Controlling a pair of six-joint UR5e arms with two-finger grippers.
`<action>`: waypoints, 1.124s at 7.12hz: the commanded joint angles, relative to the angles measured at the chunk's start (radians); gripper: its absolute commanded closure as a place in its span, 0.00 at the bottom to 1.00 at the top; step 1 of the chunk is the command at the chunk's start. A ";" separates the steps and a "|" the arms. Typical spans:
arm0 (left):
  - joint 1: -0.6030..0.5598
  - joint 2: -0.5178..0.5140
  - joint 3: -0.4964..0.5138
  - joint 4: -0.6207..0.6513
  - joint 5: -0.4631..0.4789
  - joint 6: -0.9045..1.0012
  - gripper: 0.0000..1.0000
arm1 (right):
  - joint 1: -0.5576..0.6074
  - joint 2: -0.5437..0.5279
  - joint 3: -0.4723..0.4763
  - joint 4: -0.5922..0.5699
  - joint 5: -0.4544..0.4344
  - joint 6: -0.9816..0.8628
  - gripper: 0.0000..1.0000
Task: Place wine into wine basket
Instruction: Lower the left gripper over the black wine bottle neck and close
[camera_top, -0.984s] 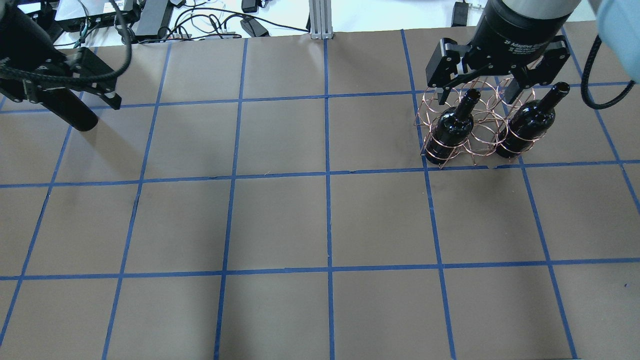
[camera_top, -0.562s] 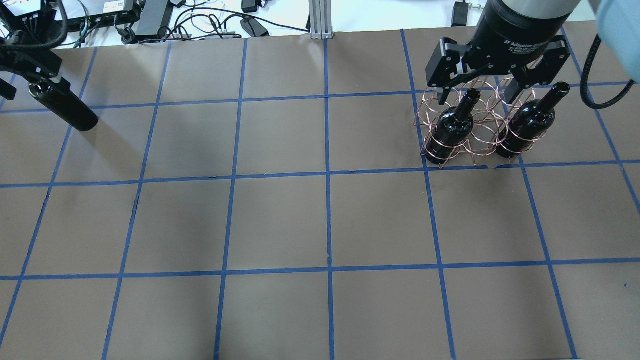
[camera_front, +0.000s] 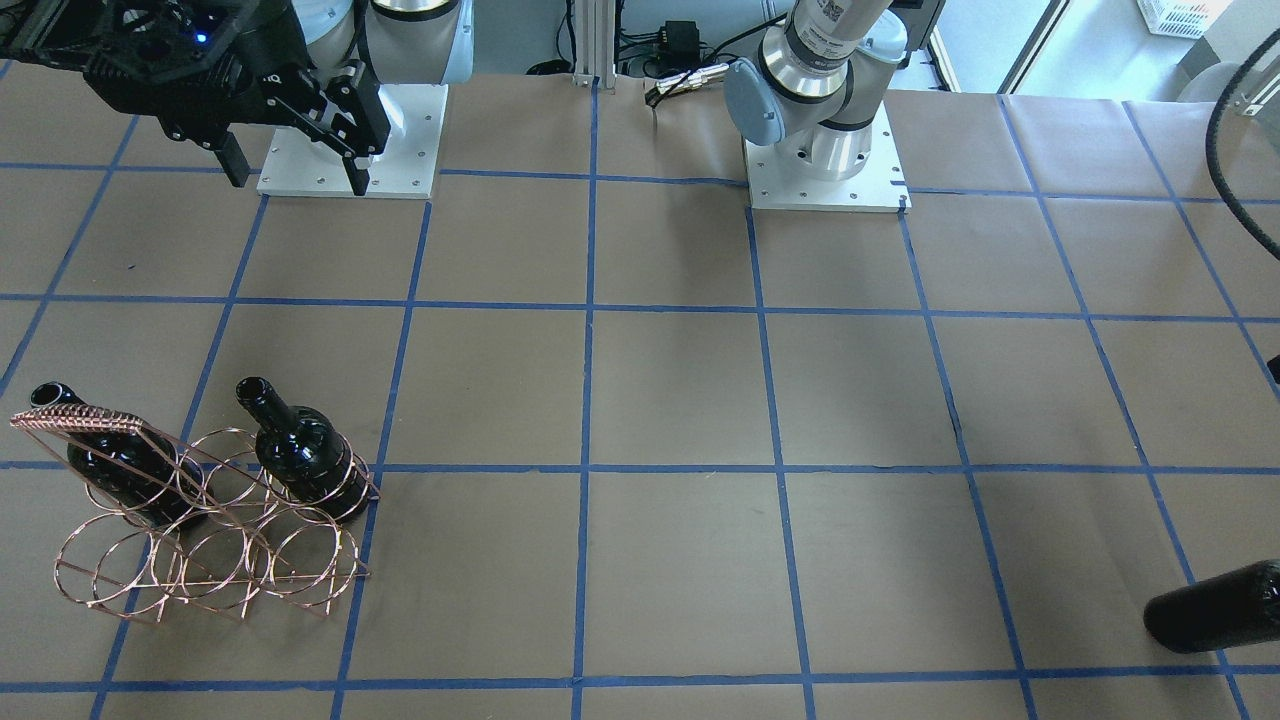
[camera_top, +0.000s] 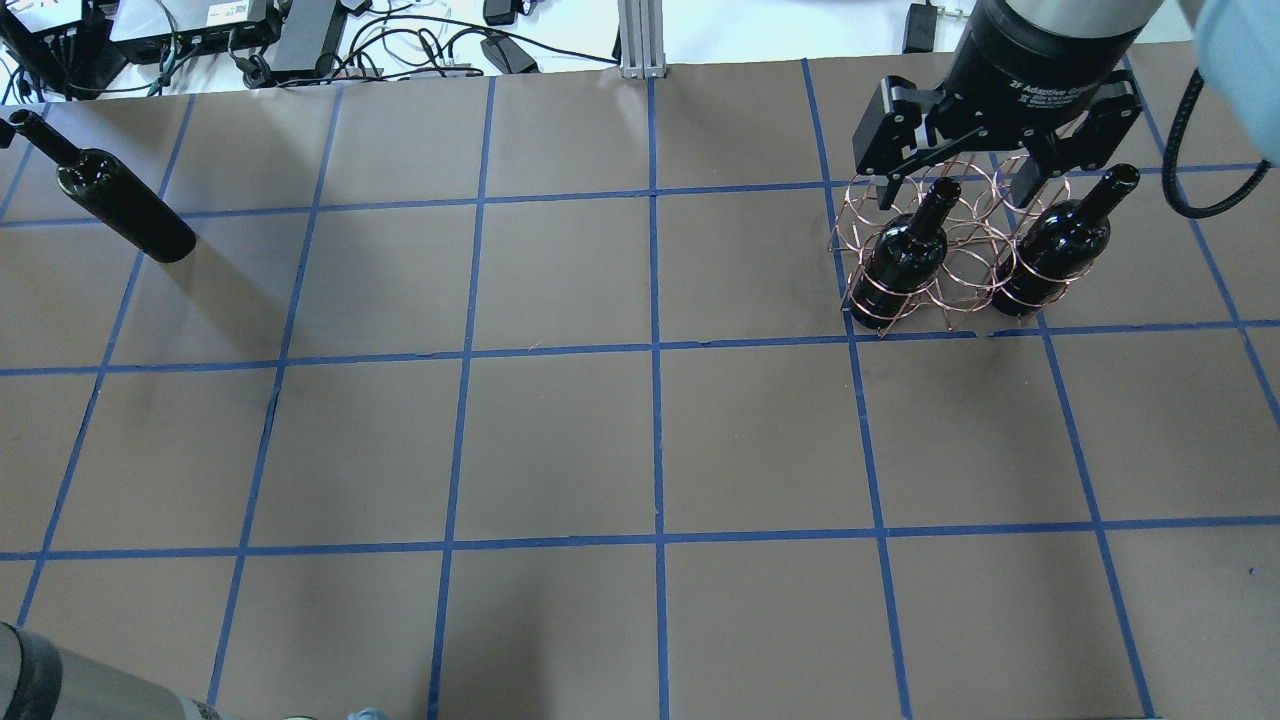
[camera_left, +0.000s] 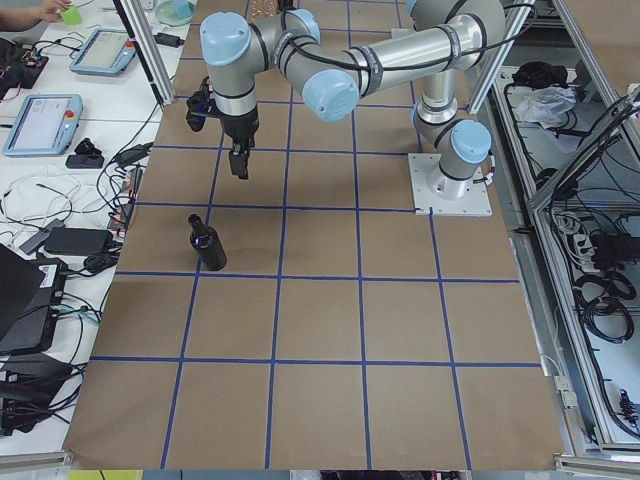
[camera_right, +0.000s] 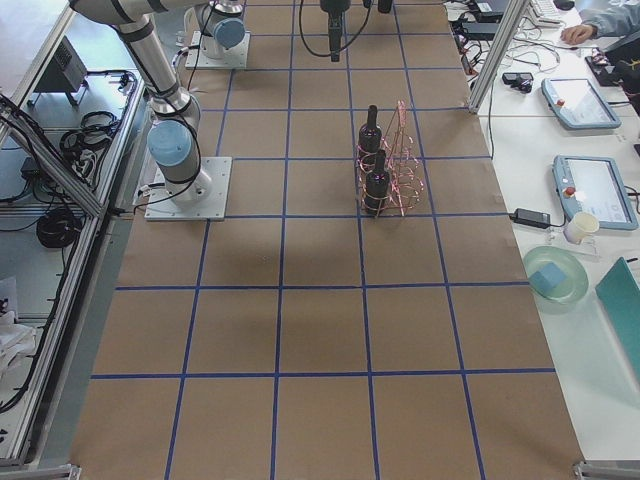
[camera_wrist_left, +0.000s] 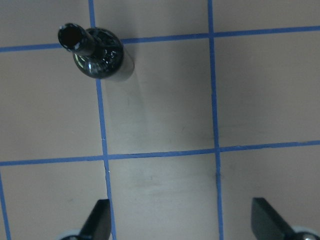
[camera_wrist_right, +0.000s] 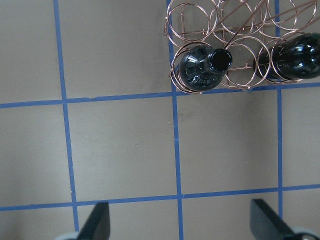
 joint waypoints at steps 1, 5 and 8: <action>0.035 -0.102 0.032 0.110 0.000 0.080 0.00 | 0.000 0.000 0.000 0.001 -0.001 0.000 0.00; 0.036 -0.199 0.051 0.235 -0.049 0.070 0.00 | 0.000 0.002 0.000 0.000 0.001 0.001 0.00; 0.036 -0.239 0.057 0.256 -0.069 0.054 0.00 | 0.000 0.000 0.002 -0.002 0.004 0.001 0.00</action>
